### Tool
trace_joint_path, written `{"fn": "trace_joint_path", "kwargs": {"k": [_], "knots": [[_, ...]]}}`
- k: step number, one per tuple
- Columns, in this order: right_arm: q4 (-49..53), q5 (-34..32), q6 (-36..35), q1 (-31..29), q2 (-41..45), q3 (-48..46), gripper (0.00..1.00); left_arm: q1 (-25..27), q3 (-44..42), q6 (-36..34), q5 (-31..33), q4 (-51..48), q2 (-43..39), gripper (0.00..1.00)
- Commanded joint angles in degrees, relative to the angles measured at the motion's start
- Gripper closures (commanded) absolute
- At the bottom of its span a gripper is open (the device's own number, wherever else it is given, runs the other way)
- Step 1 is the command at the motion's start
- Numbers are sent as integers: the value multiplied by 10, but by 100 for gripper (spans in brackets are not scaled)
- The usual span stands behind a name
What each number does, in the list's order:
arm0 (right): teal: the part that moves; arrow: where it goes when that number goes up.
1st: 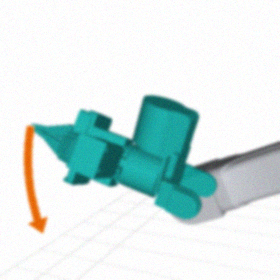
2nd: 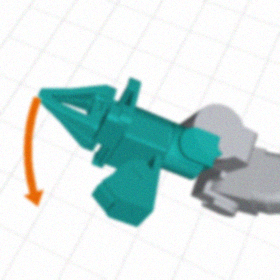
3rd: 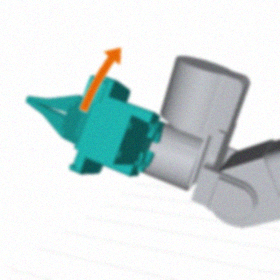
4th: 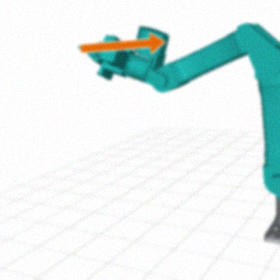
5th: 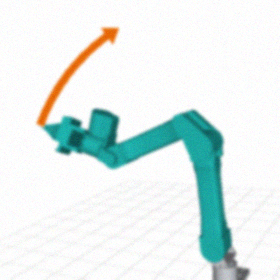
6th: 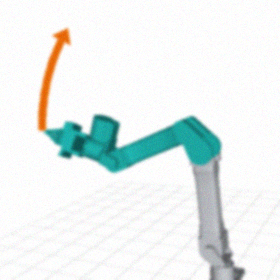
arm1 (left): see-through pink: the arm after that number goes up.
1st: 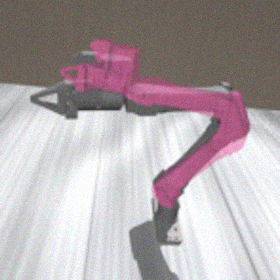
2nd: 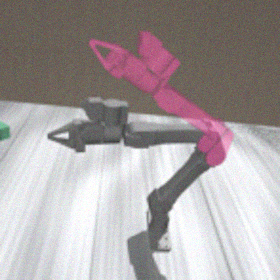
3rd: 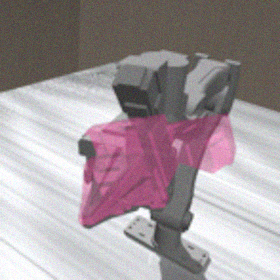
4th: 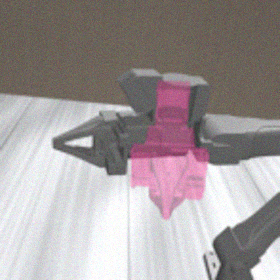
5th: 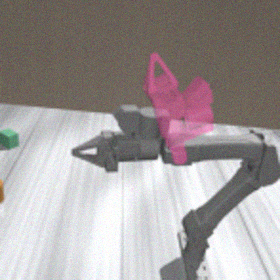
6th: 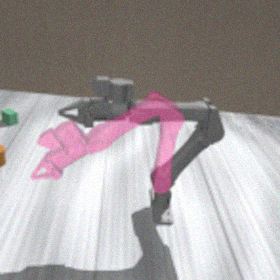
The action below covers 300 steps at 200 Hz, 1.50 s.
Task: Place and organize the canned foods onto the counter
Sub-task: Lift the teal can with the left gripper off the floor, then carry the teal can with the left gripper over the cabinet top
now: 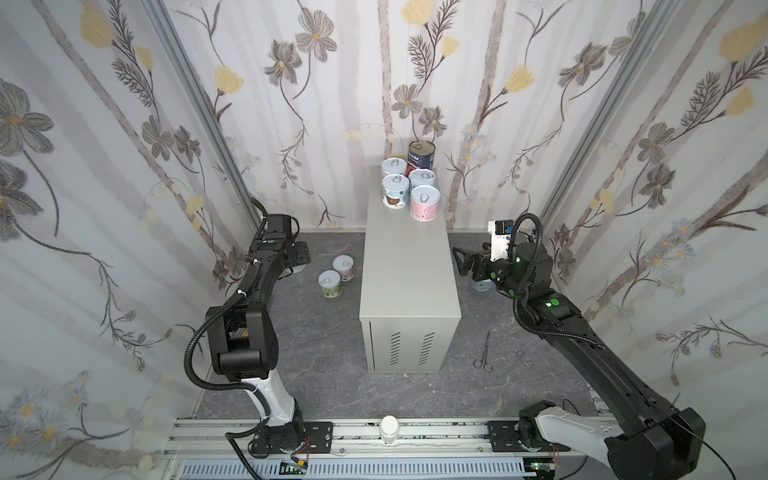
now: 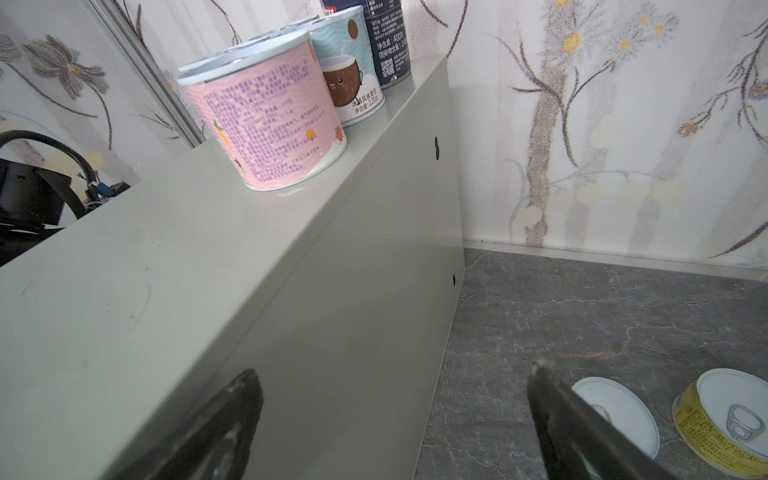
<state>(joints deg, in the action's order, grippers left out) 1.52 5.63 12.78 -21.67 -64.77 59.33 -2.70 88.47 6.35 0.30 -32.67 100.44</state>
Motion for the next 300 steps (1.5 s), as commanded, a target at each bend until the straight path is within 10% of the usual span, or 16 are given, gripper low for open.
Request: {"fn": "trace_joint_path", "kwargs": {"k": [1,157,300], "knots": [[-16,-1,-6,1,13,-1,0,10,37,-15,-52,-47,-25,43],[19,6,-3,0,85,-1,0,190,243,-26,-172,-207,-156,44],[30,16,-46,-41,88,28,0,339,381,-37,-80,-252,-27,41]]}}
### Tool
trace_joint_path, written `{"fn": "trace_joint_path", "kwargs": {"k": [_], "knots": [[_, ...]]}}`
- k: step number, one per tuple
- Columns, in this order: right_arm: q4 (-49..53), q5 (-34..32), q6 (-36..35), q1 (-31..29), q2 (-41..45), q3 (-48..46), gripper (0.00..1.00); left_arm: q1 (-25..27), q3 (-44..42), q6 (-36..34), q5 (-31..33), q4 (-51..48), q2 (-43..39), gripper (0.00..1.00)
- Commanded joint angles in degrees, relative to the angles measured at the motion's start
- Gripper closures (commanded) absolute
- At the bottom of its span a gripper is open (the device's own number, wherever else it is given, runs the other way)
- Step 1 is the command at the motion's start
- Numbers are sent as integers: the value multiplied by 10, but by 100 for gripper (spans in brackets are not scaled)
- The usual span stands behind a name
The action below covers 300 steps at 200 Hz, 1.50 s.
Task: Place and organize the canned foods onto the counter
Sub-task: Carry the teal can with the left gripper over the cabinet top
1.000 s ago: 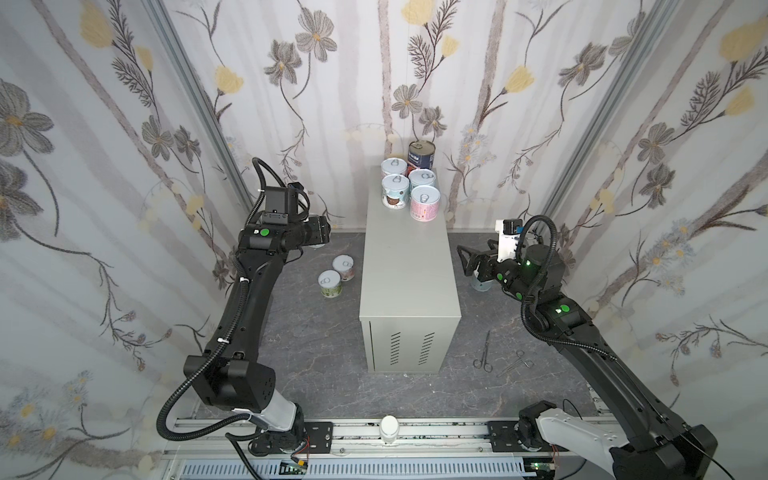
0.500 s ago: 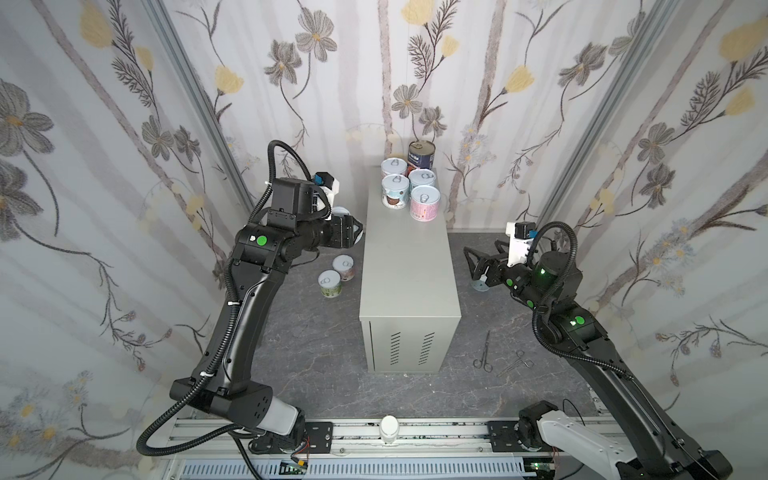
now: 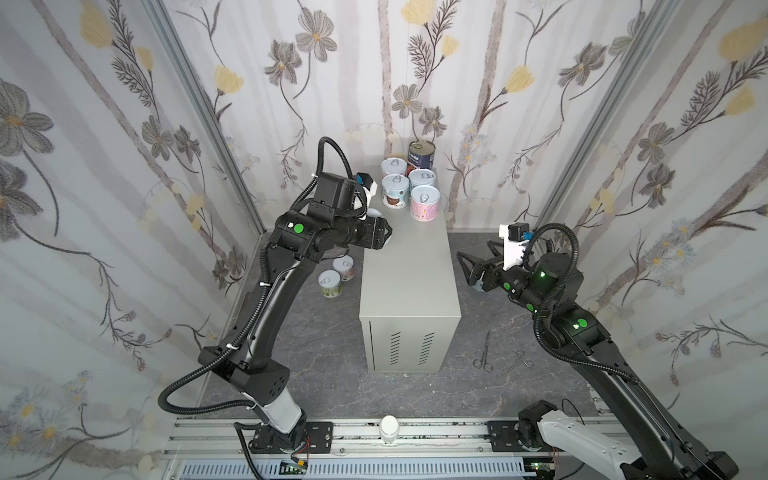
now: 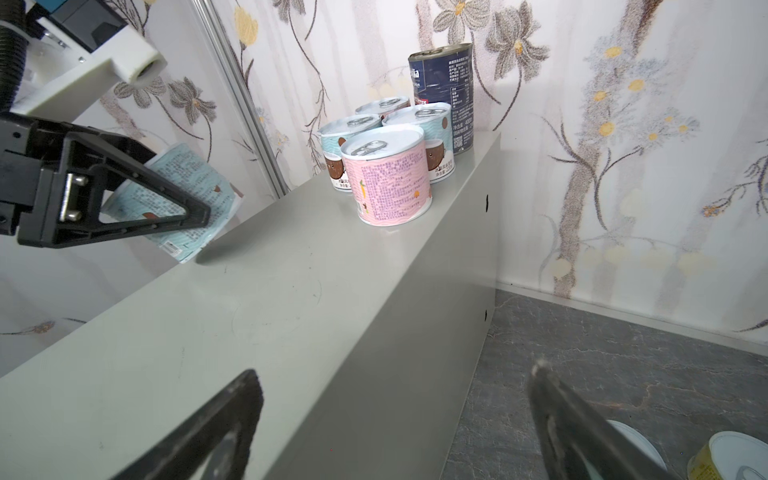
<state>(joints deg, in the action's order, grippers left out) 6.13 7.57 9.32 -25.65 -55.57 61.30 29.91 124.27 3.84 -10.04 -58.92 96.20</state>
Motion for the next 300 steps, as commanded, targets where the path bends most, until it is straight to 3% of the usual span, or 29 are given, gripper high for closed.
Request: {"fn": "trace_joint_path", "kwargs": {"k": [1,31,103,217,241,268,300], "knots": [[-17,-4,-11,-2,-5,8,0,13,23,-12,24,11,17,41],[-22,1,-11,-7,-4,8,0,25,34,-13,46,6,37,40],[-13,-7,-13,-11,14,-14,0,47,40,-21,90,4,54,24],[-12,-13,-16,-11,16,-32,0,51,43,-17,75,57,27,17],[-10,-16,-18,-10,18,-30,0,55,-5,-21,82,63,-4,14],[-9,-17,-18,-11,19,-31,0,56,-113,-24,107,111,-79,14],[-10,-19,-16,-11,17,-33,0,56,-242,-21,94,197,-175,14]]}}
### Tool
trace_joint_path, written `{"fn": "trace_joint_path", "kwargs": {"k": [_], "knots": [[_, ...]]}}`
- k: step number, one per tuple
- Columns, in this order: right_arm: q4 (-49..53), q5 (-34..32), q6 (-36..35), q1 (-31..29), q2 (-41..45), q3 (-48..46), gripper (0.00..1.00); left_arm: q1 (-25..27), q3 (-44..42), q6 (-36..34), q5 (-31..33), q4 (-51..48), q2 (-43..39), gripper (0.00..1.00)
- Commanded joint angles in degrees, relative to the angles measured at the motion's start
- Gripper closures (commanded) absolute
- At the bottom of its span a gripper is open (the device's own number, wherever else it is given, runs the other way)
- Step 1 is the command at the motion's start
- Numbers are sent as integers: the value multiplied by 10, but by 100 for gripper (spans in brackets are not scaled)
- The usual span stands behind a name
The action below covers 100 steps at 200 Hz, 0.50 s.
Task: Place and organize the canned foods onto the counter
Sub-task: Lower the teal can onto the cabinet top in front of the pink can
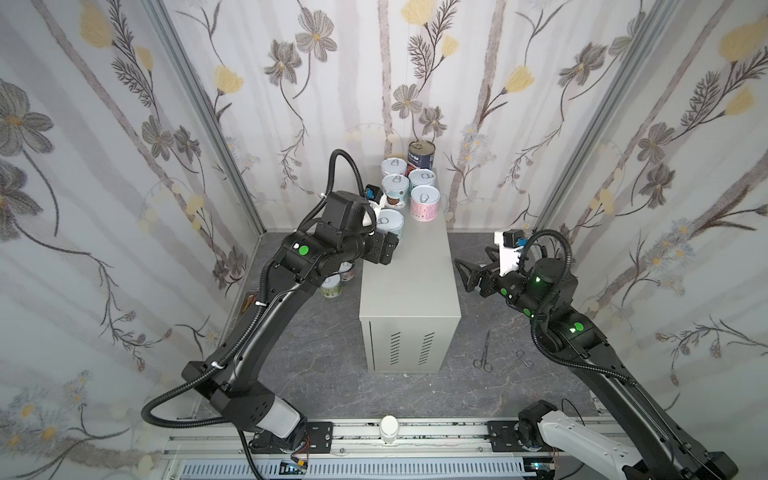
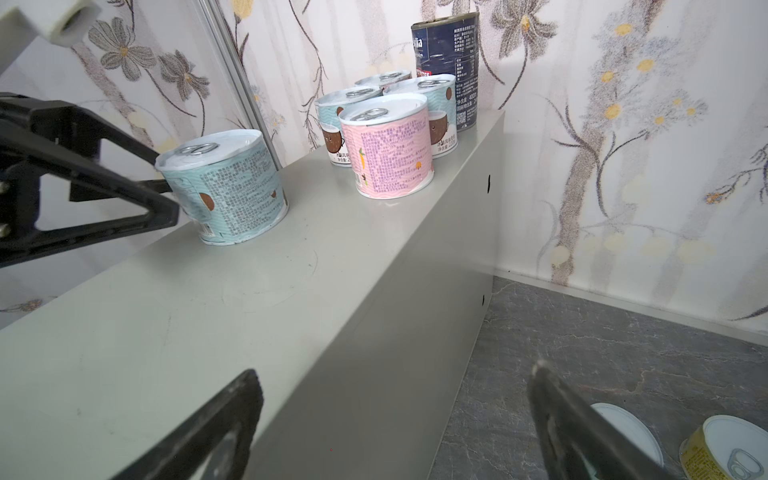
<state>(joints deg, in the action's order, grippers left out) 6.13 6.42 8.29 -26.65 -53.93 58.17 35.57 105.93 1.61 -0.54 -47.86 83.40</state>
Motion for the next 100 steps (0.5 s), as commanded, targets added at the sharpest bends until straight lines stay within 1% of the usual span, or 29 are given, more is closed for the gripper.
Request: {"fn": "trace_joint_path", "kwargs": {"k": [1,26,59,80,100], "knots": [[-10,-8,-5,-1,0,-2,0,0,-62,1,-1,89,-50,14],[-9,-9,-4,-3,-1,0,0,0,-111,2,-15,114,-87,16],[-13,-7,3,-6,1,2,0,0,-153,-9,-17,142,-111,19],[-28,1,5,-10,11,-5,0,0,-174,-17,-7,164,-111,20],[-43,13,6,-12,16,-11,0,-1,-195,-25,10,192,-111,23]]}}
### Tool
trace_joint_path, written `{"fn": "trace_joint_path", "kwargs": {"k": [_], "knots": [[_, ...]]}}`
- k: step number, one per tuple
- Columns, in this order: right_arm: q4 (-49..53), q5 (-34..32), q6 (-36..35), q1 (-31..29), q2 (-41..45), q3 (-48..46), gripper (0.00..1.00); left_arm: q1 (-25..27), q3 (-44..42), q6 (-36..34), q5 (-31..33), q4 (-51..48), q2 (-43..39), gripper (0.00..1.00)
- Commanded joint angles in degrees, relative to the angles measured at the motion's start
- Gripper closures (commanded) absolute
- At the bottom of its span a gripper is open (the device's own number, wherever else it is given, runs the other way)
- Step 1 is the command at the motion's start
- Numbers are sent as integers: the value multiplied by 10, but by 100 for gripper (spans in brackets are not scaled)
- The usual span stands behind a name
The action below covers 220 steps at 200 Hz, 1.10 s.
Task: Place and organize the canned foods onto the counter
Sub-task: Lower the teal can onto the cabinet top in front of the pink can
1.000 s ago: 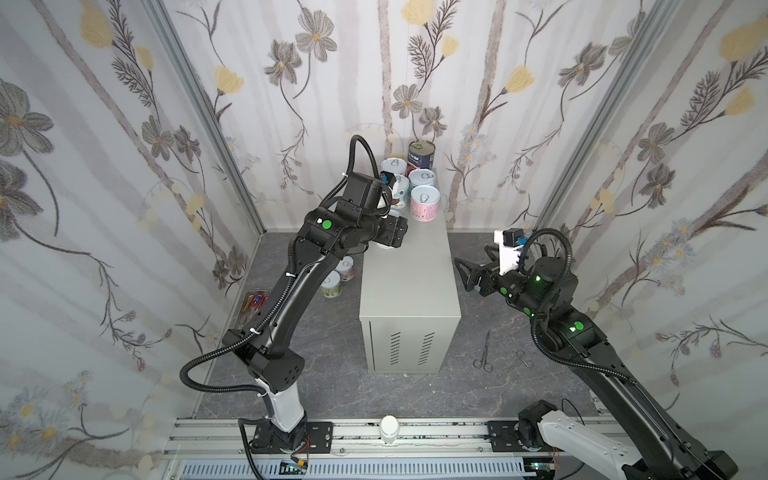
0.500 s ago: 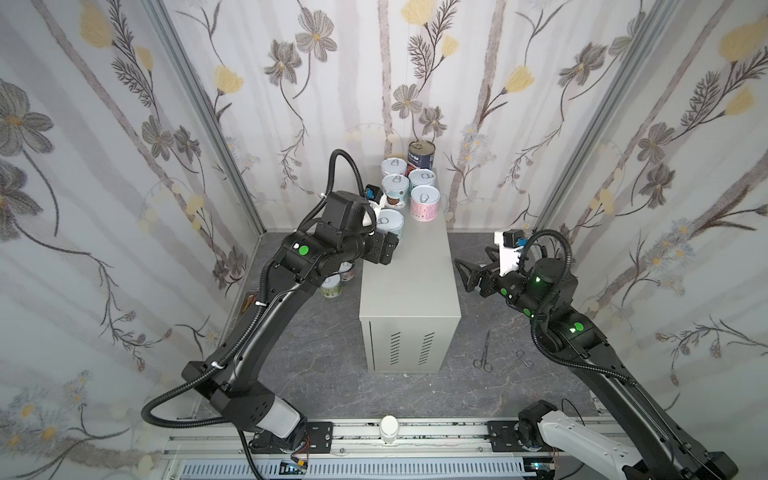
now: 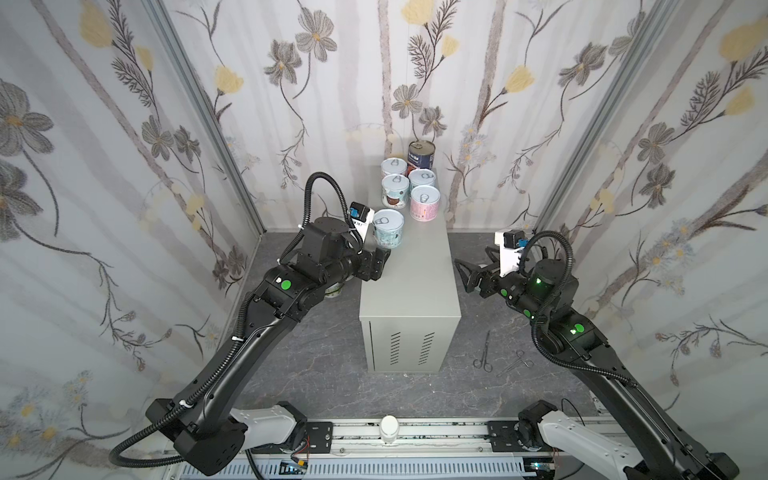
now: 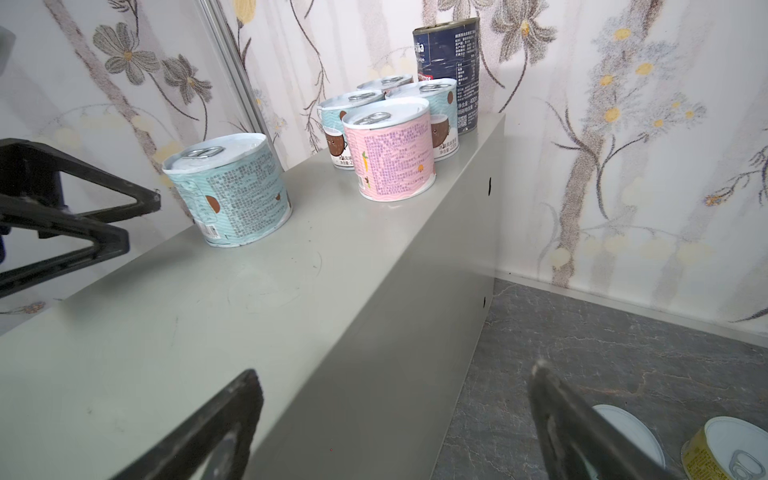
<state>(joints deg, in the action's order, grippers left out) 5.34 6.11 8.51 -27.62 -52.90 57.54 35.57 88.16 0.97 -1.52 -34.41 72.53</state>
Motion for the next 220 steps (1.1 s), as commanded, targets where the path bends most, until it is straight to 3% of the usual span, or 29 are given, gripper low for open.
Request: {"fn": "trace_joint_path", "kwargs": {"k": [1,220], "knots": [[-36,16,4,-2,6,-4,0,-1,-18,-20,21,59,-2,23],[-23,-10,-12,-6,-23,31,0,-13,-27,-27,9,165,64,31]]}}
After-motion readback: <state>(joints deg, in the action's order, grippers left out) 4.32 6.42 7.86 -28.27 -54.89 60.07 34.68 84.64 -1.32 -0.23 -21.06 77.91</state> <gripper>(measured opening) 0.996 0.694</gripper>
